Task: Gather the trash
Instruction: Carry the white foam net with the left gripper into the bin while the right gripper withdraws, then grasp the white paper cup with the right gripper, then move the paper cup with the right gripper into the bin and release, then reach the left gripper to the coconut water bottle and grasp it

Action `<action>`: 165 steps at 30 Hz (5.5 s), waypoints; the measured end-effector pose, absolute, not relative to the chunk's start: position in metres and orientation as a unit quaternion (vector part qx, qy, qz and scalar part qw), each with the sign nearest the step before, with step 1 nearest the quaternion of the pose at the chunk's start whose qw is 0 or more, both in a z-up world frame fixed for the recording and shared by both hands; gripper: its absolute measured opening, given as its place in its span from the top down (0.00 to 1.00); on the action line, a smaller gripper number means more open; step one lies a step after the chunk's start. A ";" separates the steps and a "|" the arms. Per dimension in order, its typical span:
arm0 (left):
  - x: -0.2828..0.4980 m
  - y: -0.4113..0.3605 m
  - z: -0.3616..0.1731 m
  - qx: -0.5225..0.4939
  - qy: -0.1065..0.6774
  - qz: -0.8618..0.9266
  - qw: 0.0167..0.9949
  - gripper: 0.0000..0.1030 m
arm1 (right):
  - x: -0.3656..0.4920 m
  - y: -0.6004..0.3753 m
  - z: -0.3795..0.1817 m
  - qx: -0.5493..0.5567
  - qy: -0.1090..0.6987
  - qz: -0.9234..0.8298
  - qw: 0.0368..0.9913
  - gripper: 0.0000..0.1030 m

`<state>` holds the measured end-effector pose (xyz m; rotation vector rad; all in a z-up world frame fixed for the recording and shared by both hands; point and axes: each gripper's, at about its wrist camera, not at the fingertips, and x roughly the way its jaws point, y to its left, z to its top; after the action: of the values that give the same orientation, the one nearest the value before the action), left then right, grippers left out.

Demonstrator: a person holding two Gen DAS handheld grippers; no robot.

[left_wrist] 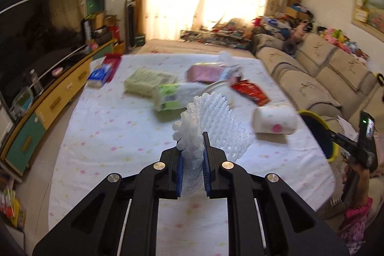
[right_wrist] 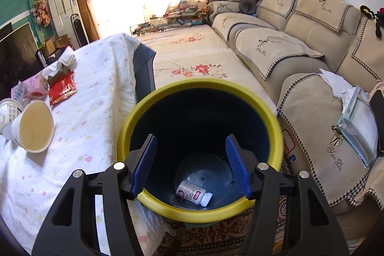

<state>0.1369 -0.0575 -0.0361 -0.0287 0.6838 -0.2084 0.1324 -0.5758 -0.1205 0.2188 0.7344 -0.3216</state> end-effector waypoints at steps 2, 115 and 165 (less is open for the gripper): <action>0.132 -0.081 -0.023 -0.001 0.324 -0.139 0.936 0.87 | 0.125 -0.579 -0.116 0.107 0.350 -0.163 0.916 0.44; 0.266 0.034 -0.083 -0.047 0.244 0.041 0.968 0.20 | 0.190 -0.554 -0.114 0.070 0.382 -0.175 0.905 0.96; 0.361 -0.017 -0.134 -0.120 0.404 -0.249 0.872 0.16 | 0.264 -0.419 -0.073 0.062 0.326 0.025 0.943 0.61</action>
<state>0.3613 -0.0168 -0.1341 -0.2514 0.8436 -0.5197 0.2639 -0.4192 -0.0728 0.1274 0.6638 0.0514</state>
